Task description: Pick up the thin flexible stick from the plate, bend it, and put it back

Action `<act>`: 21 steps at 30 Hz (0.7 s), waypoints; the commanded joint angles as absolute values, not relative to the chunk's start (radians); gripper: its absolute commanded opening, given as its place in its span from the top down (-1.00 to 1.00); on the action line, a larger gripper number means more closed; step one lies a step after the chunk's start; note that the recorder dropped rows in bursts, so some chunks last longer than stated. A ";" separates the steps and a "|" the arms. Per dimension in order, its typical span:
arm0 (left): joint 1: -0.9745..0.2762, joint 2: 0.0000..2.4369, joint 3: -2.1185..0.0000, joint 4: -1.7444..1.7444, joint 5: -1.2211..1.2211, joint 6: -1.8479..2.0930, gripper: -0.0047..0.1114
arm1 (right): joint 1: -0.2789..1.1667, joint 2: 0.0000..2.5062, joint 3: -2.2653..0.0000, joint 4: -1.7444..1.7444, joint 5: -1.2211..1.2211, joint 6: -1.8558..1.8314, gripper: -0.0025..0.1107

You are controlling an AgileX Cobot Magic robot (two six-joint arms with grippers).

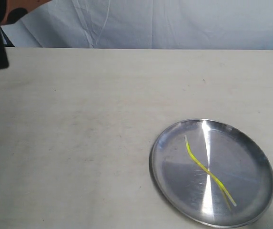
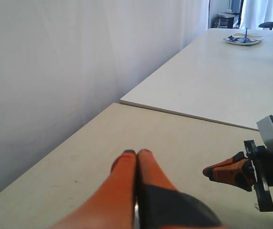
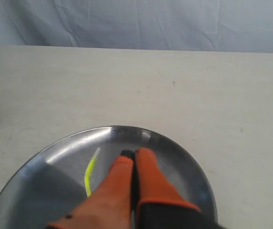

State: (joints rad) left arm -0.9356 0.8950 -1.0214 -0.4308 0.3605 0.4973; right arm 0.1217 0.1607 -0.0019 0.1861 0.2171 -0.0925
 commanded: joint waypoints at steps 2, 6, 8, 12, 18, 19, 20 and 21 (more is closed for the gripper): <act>-0.939 0.891 -1.026 -0.433 0.359 0.492 0.92 | 0.118 0.156 0.000 0.188 0.230 -0.094 0.97; -0.939 0.891 -1.026 -0.433 0.359 0.492 0.92 | 0.118 0.156 0.000 0.188 0.230 -0.094 0.97; -0.939 0.883 -1.026 -0.377 0.331 0.524 0.92 | 0.118 0.156 0.000 0.188 0.230 -0.094 0.97; -0.939 0.868 -1.026 -0.340 0.315 0.528 0.92 | 0.118 0.156 0.000 0.188 0.230 -0.094 0.97; -0.861 0.836 -0.963 -0.319 0.328 0.538 0.92 | 0.118 0.156 0.000 0.199 0.224 -0.094 0.97; -0.831 0.829 -0.936 -0.324 0.320 0.538 0.92 | 0.118 0.156 0.000 0.204 0.224 -0.094 0.97; -0.788 0.823 -0.903 -0.333 0.290 0.535 0.92 | 0.118 0.156 0.000 0.204 0.224 -0.094 0.97; -0.744 0.812 -0.845 -0.371 0.248 0.535 0.92 | 0.118 0.156 0.000 0.205 0.224 -0.094 0.97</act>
